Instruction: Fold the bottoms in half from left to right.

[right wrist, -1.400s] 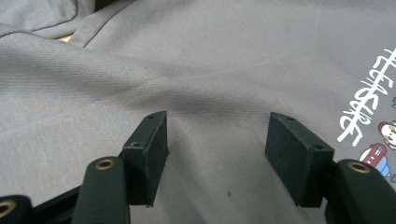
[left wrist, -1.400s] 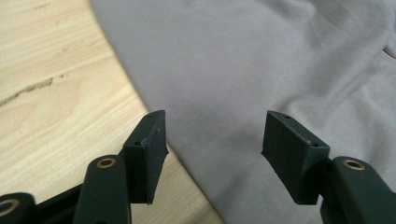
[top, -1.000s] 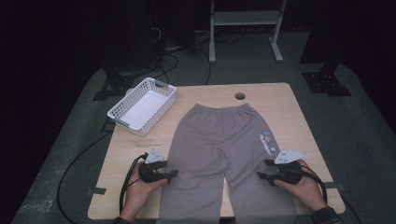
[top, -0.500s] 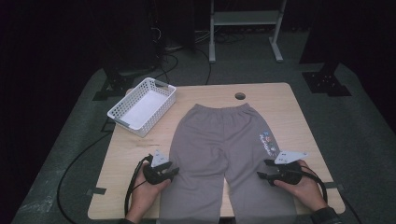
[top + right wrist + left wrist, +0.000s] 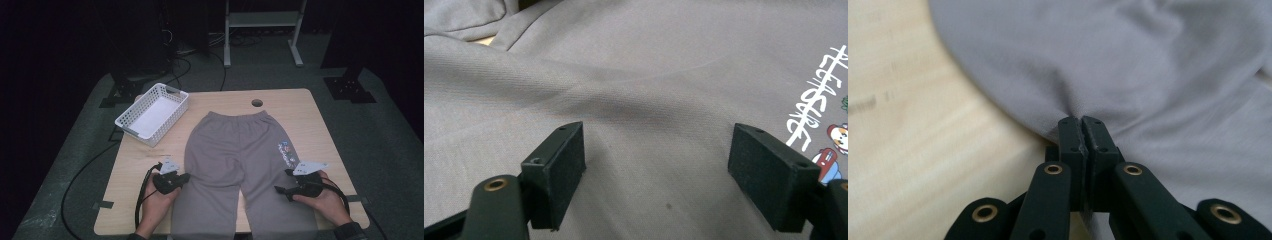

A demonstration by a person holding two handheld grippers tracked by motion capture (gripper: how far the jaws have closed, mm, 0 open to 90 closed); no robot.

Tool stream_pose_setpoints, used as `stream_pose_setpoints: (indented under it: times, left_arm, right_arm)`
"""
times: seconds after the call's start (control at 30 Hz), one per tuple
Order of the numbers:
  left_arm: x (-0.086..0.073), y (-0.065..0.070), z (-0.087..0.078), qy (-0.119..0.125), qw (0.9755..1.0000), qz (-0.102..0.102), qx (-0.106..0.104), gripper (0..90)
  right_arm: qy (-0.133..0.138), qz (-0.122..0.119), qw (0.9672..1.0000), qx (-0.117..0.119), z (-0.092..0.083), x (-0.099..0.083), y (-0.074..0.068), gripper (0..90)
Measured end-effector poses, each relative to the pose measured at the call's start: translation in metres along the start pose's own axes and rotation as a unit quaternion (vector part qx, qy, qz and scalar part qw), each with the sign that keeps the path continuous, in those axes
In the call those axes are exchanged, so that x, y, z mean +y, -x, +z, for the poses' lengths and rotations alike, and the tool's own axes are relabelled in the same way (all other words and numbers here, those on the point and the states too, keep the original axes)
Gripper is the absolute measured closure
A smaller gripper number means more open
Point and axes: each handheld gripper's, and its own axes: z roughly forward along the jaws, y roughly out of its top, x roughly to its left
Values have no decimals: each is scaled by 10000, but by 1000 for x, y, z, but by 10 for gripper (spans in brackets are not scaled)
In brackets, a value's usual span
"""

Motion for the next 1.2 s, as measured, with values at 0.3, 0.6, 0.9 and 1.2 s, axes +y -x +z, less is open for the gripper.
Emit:
stream_pose_setpoints:
  times: [0.3,0.6,0.9,1.2]
  left_arm:
    - [27,17,-2,474,9980,323,-280,876]
    - [51,53,25,438,9936,861,-582,875]
    - [44,74,65,-204,9908,1067,-803,874]
    - [38,74,75,-325,9903,968,-947,867]
  right_arm:
    - [1,20,10000,-24,0,0,0,215]
    - [4,40,10000,-58,0,0,0,209]
    - [9,74,9999,-103,0,0,-1,227]
    - [-20,242,9997,-48,-5,9,8,380]
